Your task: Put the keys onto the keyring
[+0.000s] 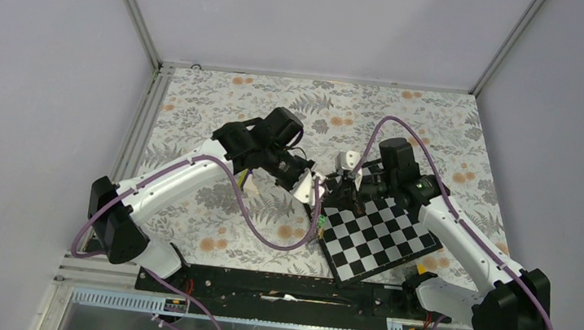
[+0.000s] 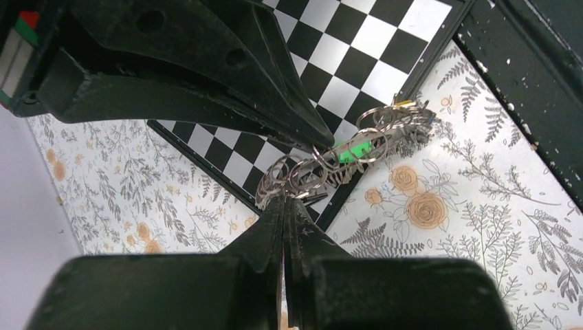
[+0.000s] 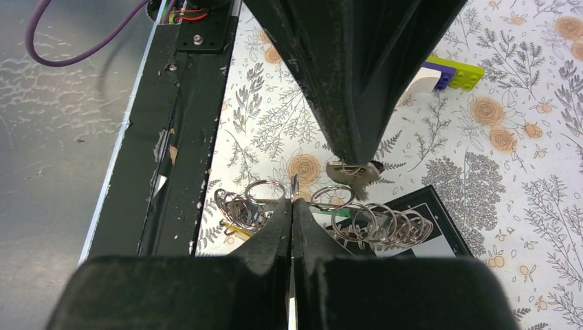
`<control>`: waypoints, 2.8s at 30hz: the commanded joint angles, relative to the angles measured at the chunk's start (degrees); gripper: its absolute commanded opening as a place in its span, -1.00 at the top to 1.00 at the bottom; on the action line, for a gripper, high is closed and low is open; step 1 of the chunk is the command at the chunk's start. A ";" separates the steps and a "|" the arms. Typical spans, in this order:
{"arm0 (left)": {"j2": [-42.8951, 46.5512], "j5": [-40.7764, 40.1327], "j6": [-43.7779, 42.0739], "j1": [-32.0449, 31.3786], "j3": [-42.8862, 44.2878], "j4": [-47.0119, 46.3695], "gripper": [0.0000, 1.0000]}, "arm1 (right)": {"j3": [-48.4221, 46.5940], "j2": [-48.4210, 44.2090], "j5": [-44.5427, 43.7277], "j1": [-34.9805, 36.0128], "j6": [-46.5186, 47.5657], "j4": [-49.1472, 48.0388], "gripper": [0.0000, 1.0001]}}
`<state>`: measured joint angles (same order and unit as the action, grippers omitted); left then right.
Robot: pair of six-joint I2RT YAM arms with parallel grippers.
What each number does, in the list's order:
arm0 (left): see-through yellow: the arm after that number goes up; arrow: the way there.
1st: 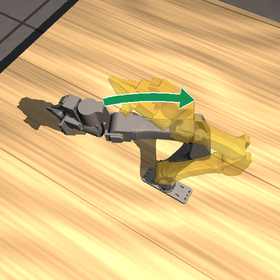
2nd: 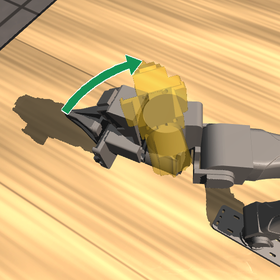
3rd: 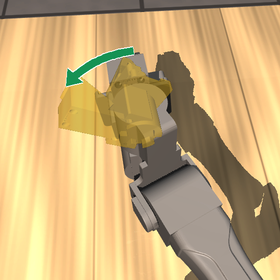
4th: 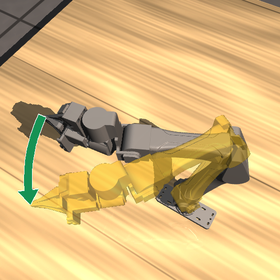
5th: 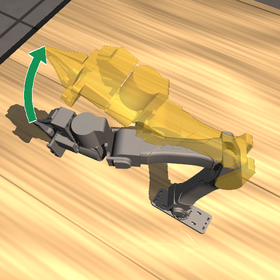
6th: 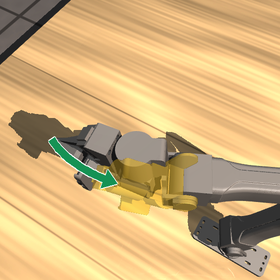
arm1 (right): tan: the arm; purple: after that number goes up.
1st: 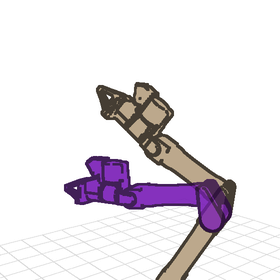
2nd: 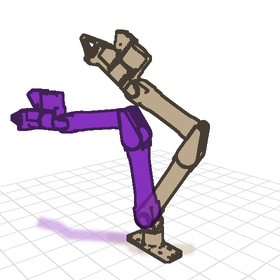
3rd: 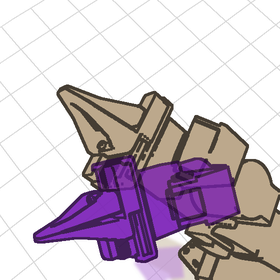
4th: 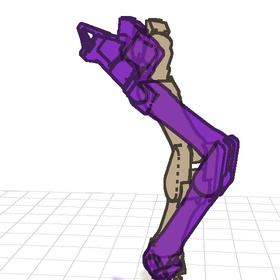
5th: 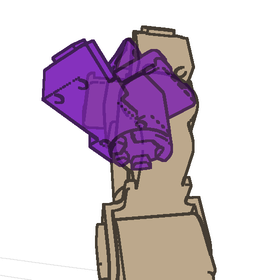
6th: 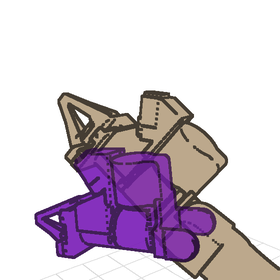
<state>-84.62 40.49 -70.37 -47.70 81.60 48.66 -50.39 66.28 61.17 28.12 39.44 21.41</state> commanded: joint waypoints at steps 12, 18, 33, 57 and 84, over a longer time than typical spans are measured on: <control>-0.29 -1.30 -11.69 -0.20 2.23 6.60 1.00 | -2.55 1.57 2.74 2.00 1.81 -0.07 1.00; 0.04 1.06 -12.56 -0.35 1.01 6.71 1.00 | -3.54 3.37 2.67 3.18 1.69 -0.12 1.00; 0.12 0.86 -15.00 -2.32 -0.60 7.51 1.00 | -4.95 6.60 2.89 4.75 1.65 -0.12 1.00; -0.67 0.78 -18.30 -4.02 -0.35 10.23 1.00 | -4.64 6.98 2.83 4.82 1.34 -0.43 1.00; 1.41 -0.32 -22.94 -4.01 -1.80 14.28 1.00 | -5.05 7.94 1.24 4.75 -1.45 -0.98 1.00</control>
<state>-85.21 38.04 -91.55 -51.18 80.07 60.45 -52.69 74.02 62.15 32.69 38.46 22.90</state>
